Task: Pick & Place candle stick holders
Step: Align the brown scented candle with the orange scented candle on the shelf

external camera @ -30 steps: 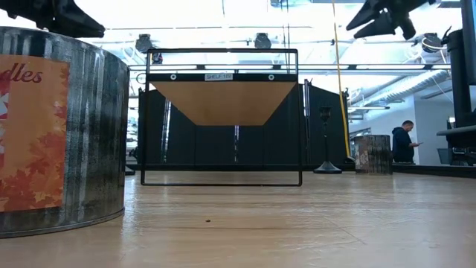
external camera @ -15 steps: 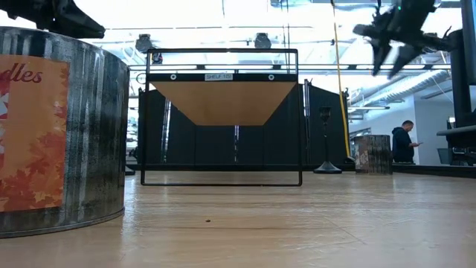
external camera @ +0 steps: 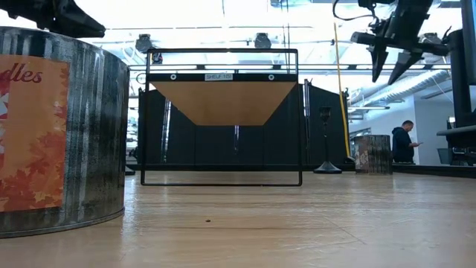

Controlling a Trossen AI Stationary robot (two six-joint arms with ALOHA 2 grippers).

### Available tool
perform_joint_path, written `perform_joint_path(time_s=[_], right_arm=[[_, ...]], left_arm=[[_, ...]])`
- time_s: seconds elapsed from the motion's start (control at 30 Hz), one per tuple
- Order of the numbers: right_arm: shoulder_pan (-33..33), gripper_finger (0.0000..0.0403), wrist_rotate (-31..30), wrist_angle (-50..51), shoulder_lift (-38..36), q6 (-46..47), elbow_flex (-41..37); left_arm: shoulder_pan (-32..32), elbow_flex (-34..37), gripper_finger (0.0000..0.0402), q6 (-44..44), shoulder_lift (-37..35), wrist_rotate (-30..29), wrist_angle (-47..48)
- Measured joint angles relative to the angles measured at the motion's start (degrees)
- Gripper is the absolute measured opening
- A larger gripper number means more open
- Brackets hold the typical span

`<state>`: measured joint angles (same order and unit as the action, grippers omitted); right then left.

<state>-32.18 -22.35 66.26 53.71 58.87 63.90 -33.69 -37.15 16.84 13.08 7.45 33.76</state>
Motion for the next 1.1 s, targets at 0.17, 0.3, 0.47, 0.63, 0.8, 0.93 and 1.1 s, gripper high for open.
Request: perform_joint_path(time_s=[0.17, 0.3, 0.47, 0.63, 0.8, 0.93, 1.1], right_arm=[[0.00, 0.0155, 0.00, -2.26, 0.00, -0.02, 0.00], [0.00, 0.0155, -0.01, -4.37, 0.00, -0.14, 0.00], [0.00, 0.0155, -0.94, -7.01, 0.00, 0.58, -0.02], [-0.25, 0.0156, -1.78, -7.68, 0.00, 3.50, -0.04], [-1.25, 0.0172, -1.56, -6.73, 0.20, 4.52, -0.04], [-2.23, 0.0198, -1.07, -6.38, 0.86, 4.96, -0.72], [-3.95, 0.0234, 2.15, -6.90, 2.14, 6.09, -3.89]], left_arm=[[0.00, 0.00, 0.0063, -0.02, 0.02, -0.03, -0.81], [0.00, 0.00, 0.0063, -0.04, 0.02, -0.03, -0.81], [0.00, 0.00, 0.0063, -0.07, 0.02, -0.07, -0.81], [0.00, 0.00, 0.0063, 0.00, 0.02, -0.07, -0.79], [0.00, 0.00, 0.0063, -0.04, 0.02, -0.07, -0.72], [0.00, -0.02, 0.0063, -0.07, 0.02, -0.07, -0.48], [0.00, -0.02, 0.0063, -0.13, 0.02, -0.07, -0.48]])
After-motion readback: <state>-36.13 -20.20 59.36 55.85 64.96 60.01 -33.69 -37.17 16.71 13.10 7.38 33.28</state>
